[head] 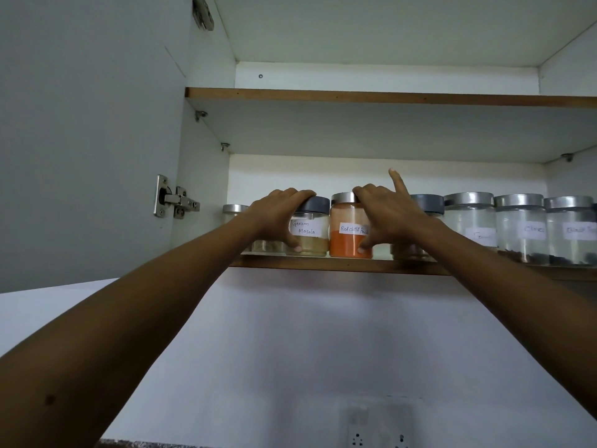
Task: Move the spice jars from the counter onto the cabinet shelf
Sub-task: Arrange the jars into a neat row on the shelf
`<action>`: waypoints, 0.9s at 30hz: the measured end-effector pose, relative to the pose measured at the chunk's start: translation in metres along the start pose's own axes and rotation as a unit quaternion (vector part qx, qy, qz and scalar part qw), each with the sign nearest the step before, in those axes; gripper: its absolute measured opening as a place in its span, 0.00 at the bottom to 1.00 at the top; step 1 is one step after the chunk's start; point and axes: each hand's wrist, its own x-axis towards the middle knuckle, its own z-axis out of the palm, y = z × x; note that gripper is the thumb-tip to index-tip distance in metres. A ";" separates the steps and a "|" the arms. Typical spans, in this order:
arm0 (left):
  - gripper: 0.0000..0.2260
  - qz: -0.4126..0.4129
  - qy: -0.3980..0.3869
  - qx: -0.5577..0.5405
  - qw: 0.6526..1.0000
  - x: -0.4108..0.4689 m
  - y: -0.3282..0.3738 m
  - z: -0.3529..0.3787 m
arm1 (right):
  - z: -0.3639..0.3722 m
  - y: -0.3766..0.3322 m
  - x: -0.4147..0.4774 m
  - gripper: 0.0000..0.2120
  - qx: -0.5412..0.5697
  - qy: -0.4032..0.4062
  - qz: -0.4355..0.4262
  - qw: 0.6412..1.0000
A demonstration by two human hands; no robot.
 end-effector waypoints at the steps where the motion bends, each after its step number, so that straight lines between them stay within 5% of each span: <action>1: 0.48 0.001 0.001 0.006 1.000 0.002 -0.003 0.003 | 0.002 -0.002 0.003 0.42 -0.006 0.002 0.001 1.000; 27: 0.42 0.050 -0.013 0.067 0.996 0.062 -0.077 0.070 | 0.080 -0.019 0.079 0.44 0.036 -0.077 0.053 0.995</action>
